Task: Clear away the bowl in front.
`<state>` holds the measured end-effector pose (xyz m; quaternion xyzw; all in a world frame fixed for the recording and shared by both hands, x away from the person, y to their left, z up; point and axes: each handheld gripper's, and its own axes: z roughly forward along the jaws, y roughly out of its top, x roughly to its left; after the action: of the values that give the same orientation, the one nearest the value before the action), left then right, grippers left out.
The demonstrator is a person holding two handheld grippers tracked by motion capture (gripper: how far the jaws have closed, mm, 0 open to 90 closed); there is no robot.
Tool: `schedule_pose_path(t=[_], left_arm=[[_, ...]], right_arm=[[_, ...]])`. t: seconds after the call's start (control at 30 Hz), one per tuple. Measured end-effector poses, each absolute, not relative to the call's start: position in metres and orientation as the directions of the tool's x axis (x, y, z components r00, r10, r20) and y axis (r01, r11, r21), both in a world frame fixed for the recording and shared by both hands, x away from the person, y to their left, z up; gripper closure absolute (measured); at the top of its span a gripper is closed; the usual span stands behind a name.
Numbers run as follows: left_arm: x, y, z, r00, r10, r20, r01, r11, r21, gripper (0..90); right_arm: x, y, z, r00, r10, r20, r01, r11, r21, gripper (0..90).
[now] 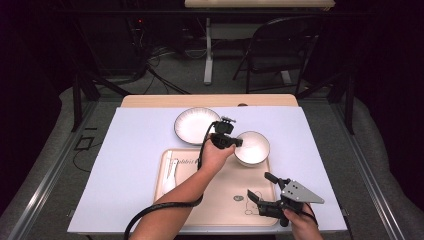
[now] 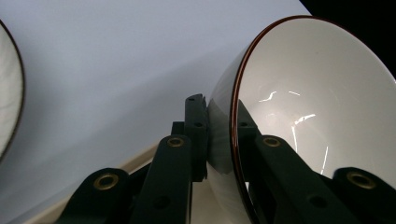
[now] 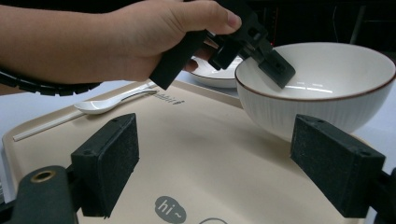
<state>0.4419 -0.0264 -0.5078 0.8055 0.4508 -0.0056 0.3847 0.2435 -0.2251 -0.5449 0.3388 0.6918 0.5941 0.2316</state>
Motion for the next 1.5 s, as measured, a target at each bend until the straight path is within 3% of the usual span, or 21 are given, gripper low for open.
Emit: schedule_pose_path(t=[0.17,0.7,0.9,1.0,1.5], left_arm=[[0.439,-0.038,-0.524,0.593,0.719,-0.362,0.749,-0.328,0.576,82.0],[0.44,-0.043,-0.527,0.593,0.726,-0.349,0.747,-0.334,0.575,80.3],[0.438,-0.042,-0.523,0.613,0.714,-0.339,0.719,-0.325,0.615,59.0],[0.437,-0.041,-0.516,0.626,0.713,-0.316,0.7,-0.334,0.632,52.5],[0.435,-0.025,-0.489,0.643,0.734,-0.217,0.61,-0.32,0.725,44.7]], right_arm=[[0.244,-0.225,-0.545,-0.663,0.744,0.084,0.196,0.064,0.979,14.7],[0.244,-0.225,-0.545,-0.663,0.744,0.081,0.193,0.066,0.979,14.7],[0.243,-0.225,-0.545,-0.664,0.743,0.083,0.194,0.064,0.979,14.7],[0.243,-0.225,-0.545,-0.664,0.743,0.084,0.195,0.064,0.979,14.7],[0.244,-0.225,-0.545,-0.663,0.743,0.085,0.197,0.063,0.978,14.7]])
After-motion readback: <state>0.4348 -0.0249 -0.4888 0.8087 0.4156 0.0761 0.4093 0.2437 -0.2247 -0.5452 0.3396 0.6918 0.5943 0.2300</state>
